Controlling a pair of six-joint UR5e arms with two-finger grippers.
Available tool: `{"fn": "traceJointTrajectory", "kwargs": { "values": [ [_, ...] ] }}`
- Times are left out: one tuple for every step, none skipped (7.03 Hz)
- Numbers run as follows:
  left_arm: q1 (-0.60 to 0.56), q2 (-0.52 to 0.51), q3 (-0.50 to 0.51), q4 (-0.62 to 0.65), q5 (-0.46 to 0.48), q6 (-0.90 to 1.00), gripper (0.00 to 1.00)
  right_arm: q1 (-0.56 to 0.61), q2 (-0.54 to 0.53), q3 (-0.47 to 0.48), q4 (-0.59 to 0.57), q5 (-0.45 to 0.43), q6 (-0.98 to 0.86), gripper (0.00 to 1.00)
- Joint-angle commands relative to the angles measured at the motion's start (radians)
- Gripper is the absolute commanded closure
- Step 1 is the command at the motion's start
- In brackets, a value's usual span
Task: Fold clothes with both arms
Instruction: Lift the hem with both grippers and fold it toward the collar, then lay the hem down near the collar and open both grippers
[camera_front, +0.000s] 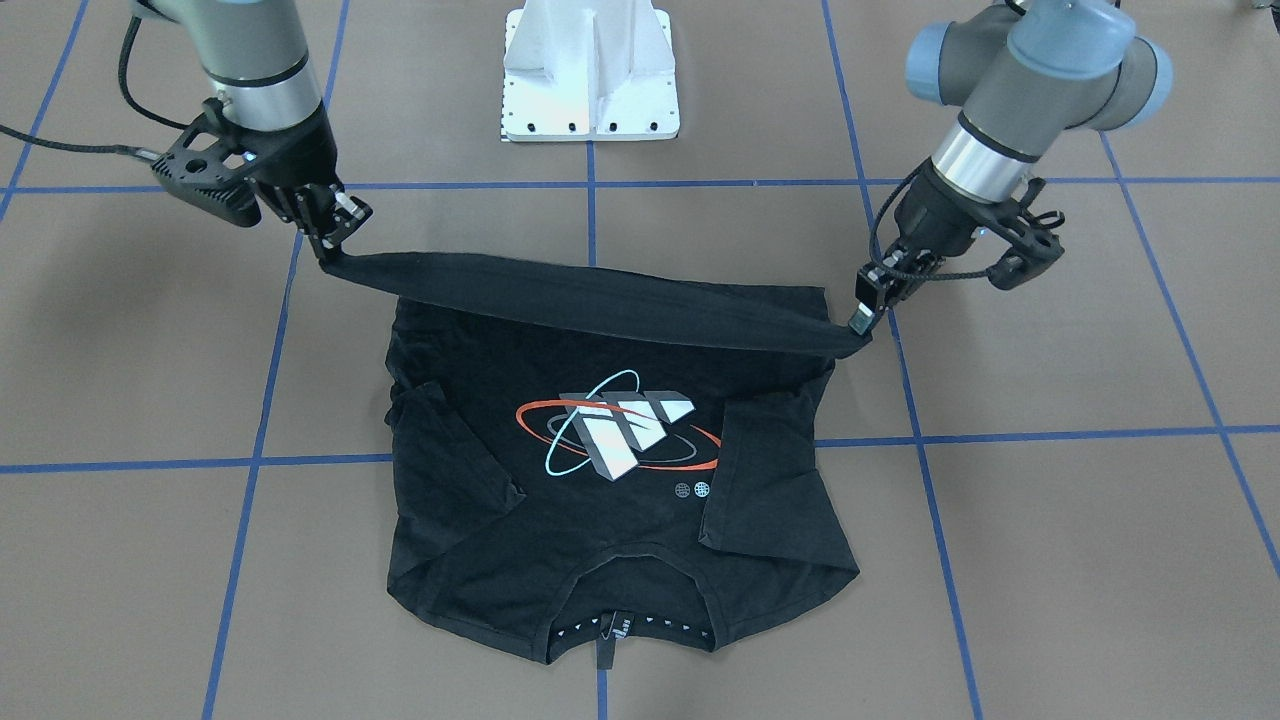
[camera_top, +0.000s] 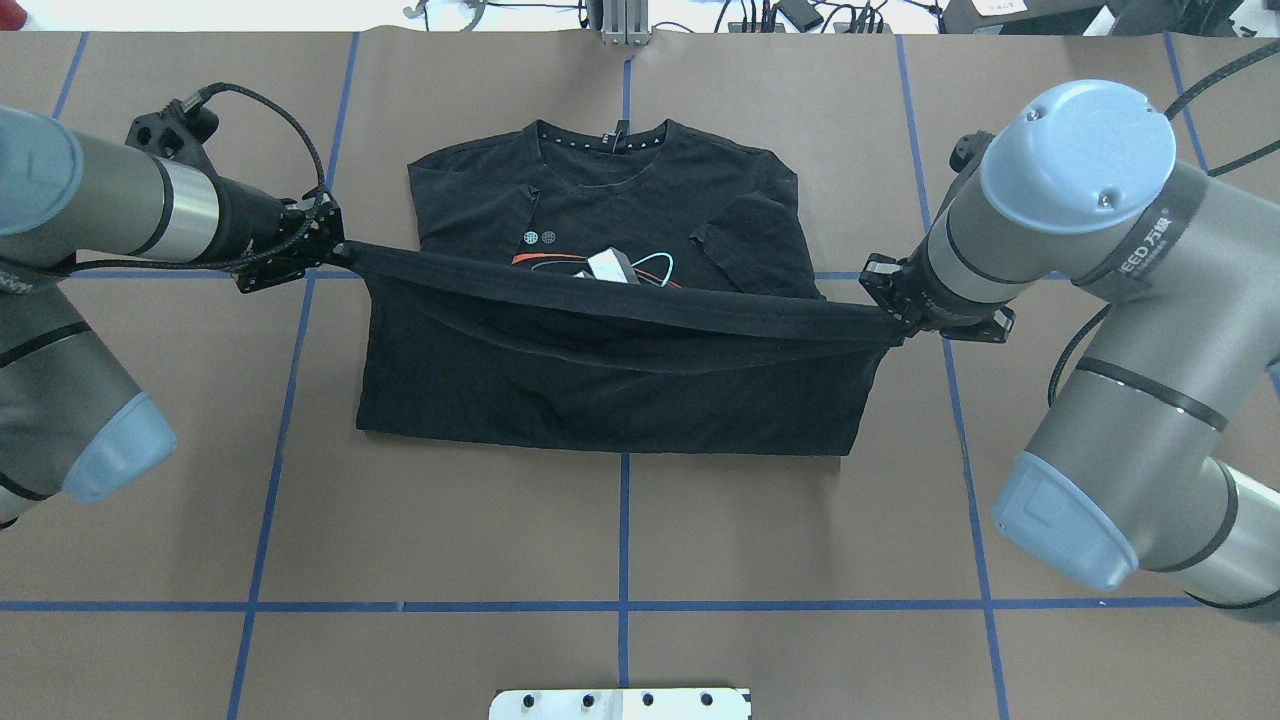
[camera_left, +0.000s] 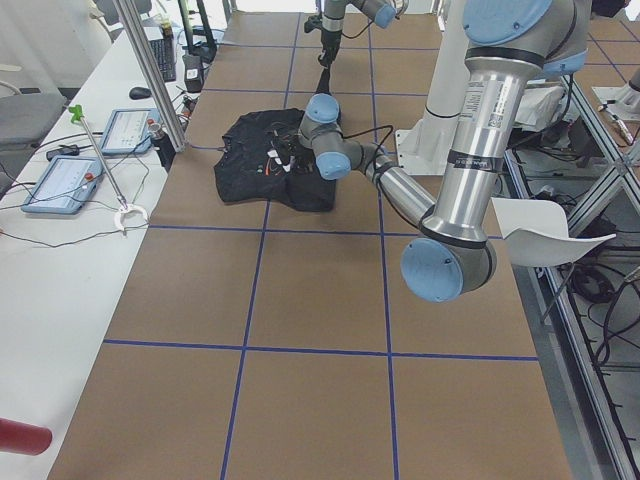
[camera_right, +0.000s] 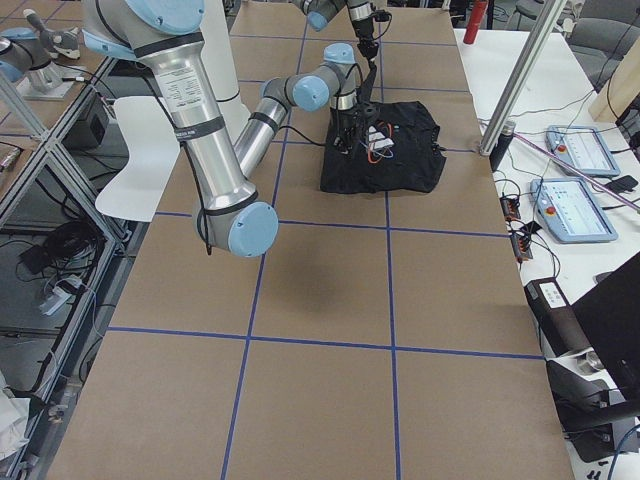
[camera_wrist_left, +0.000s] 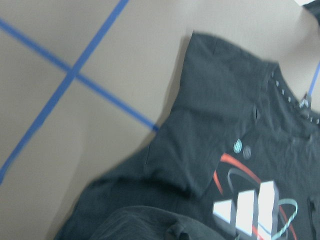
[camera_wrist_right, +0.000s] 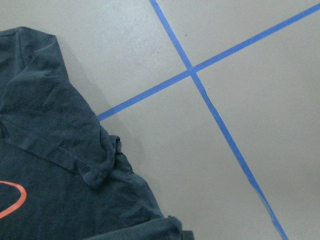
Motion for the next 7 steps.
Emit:
{"fn": "traceJointTrajectory", "kwargs": {
  "values": [
    [-0.015,-0.045,0.081,-0.008,0.006,0.021,1.00,0.027,0.059,-0.120,0.010,-0.007,-0.040,1.00],
    [-0.031,-0.070,0.129,-0.042,0.006,0.022,1.00,0.049,0.111,-0.201,0.010,-0.010,-0.064,1.00],
    [-0.051,-0.099,0.184,-0.077,0.006,0.034,1.00,0.069,0.133,-0.263,0.025,-0.011,-0.104,1.00],
    [-0.065,-0.139,0.242,-0.083,0.008,0.059,1.00,0.076,0.138,-0.344,0.144,-0.013,-0.104,1.00],
    [-0.076,-0.165,0.273,-0.083,0.009,0.059,1.00,0.086,0.141,-0.419,0.236,-0.013,-0.106,1.00],
    [-0.076,-0.193,0.323,-0.111,0.011,0.059,1.00,0.089,0.174,-0.491,0.283,-0.013,-0.106,1.00],
    [-0.084,-0.207,0.385,-0.173,0.011,0.059,1.00,0.098,0.216,-0.562,0.292,-0.015,-0.107,1.00]
  ]
}}
